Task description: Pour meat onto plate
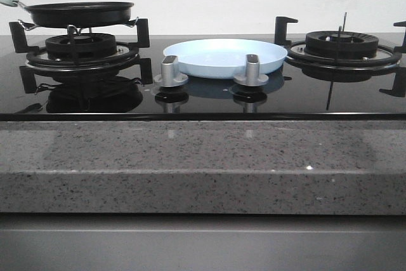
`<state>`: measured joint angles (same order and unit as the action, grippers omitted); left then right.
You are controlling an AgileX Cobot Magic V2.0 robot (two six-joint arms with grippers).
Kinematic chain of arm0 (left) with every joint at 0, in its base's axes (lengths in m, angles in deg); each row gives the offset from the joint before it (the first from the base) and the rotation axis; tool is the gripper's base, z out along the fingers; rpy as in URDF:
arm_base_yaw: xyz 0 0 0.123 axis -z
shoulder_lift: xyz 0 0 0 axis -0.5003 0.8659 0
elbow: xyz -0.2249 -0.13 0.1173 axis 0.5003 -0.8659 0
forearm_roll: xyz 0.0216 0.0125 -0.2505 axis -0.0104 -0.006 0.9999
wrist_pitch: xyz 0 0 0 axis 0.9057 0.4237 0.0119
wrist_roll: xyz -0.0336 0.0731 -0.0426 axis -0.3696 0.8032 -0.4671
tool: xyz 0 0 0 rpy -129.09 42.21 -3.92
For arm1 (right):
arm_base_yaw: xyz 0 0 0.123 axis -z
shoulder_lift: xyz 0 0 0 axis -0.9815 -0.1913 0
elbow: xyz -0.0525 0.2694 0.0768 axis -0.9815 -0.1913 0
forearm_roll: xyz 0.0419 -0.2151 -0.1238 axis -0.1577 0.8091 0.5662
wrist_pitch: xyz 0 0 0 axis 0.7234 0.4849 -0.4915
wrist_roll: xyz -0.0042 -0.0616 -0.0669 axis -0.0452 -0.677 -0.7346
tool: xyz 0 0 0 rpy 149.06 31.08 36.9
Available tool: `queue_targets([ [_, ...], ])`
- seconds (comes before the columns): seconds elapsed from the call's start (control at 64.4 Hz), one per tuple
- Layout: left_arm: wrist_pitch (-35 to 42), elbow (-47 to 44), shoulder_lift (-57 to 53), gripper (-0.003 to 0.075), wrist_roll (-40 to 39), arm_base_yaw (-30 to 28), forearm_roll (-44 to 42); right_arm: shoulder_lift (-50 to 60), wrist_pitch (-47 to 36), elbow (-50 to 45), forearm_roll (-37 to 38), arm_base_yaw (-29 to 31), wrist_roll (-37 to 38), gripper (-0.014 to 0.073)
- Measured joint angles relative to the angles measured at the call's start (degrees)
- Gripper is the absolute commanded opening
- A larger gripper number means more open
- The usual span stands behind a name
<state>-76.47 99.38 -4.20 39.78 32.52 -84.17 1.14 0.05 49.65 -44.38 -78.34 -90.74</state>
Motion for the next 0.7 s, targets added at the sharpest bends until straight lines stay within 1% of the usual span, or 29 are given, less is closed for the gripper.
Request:
queue_targets([
  [0.171,-0.78,8.3,14.26,-0.002,0.0,0.0,0.0,-12.48,0.74,9.48,0.0,0.0,0.0,-0.006],
  [0.295,-0.53,10.69,19.53,-0.002,0.0,0.0,0.0,-19.79,0.87,13.07,0.0,0.0,0.11,-0.0053],
  [0.357,-0.53,10.93,20.72,-0.001,0.0,0.0,0.1,-22.0,1.0,13.74,0.0,0.0,0.11,-0.0017],
  [0.404,-0.53,10.93,20.93,0.0022,0.0,0.0,0.1,-22.75,1.0,13.83,0.0,0.0,0.11,0.0038],
  [0.435,-0.41,10.93,20.93,0.0067,0.0,0.0,0.1,-22.87,1.11,13.83,0.0,0.0,0.11,0.0083],
  [0.466,-0.28,10.93,20.93,0.0115,0.0,0.0,0.1,-22.97,1.14,13.83,0.0,0.0,0.11,0.015],
  [0.497,-0.15,11.01,20.93,0.0188,0.0,0.0,0.1,-22.97,1.14,13.83,0.0,0.0,0.11,0.0209],
  [0.528,0.08,11.01,20.93,0.0257,0.0,0.0,0.1,-22.97,1.14,13.83,0.0,0.0,0.11,0.029],
  [0.543,0.06,11.01,20.93,0.0313,0.0,0.0,0.1,-22.97,1.14,13.83,0.0,0.0,0.11,0.0339],
  [0.574,0.16,11.01,20.93,0.0389,0.0,0.0,0.1,-22.97,1.14,13.83,0.0,0.0,0.11,0.0402],
  [0.59,0.21,11.01,20.93,0.0444,0.0,0.0,0.1,-22.97,1.14,13.83,0.0,0.0,0.11,0.0444],
  [0.636,0.19,11.01,20.93,0.0554,0.0,0.0,0.1,-22.97,1.14,13.83,0.0,0.0,0.11,0.0516],
  [0.699,0.19,11.01,20.93,0.0625,0.0,0.0,0.1,-22.97,1.14,13.83,0.0,0.0,0.11,0.0577],
])
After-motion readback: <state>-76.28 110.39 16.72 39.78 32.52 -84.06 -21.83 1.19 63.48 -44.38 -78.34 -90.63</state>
